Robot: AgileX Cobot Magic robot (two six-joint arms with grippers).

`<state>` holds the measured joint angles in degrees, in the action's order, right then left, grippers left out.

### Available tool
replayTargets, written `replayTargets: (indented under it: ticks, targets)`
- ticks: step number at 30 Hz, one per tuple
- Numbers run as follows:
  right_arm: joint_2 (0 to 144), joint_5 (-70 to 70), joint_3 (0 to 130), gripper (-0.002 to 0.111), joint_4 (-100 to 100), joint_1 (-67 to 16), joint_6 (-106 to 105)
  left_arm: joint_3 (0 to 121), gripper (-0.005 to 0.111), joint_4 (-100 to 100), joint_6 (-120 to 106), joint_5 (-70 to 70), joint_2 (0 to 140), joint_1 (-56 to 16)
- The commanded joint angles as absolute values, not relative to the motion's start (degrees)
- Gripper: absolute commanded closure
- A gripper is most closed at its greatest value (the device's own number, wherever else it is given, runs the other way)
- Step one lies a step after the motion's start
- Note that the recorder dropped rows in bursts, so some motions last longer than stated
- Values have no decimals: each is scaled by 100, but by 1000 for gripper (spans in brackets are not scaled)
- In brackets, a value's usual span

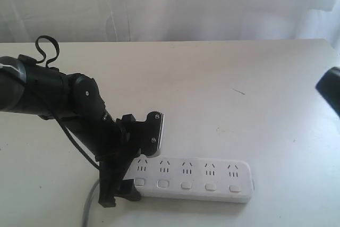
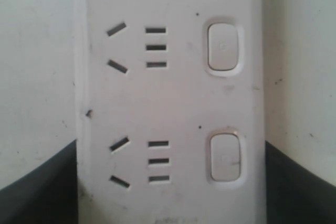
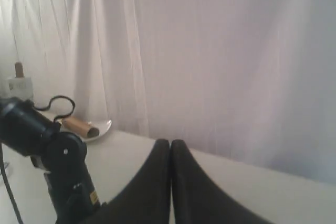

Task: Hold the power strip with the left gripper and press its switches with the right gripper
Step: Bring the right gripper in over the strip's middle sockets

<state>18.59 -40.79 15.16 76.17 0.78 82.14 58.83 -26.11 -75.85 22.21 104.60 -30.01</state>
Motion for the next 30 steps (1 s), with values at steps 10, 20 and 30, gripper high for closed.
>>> replayTargets:
  ticks: [10, 20, 30]
  targets:
    - [4936, -5403, 1543, 108, 7649, -135, 7771, 5858, 107, -2760, -7428, 2269, 10456, -3014]
    - [6076, -3542, 1604, 108, 6591, -1538, 6056, 5858, 107, -2760, -7451, 2258, 10456, -3014]
    - [7371, -2159, 2398, 108, 5752, -3313, 5339, 5858, 107, -2760, -7450, 2349, 10456, -3014]
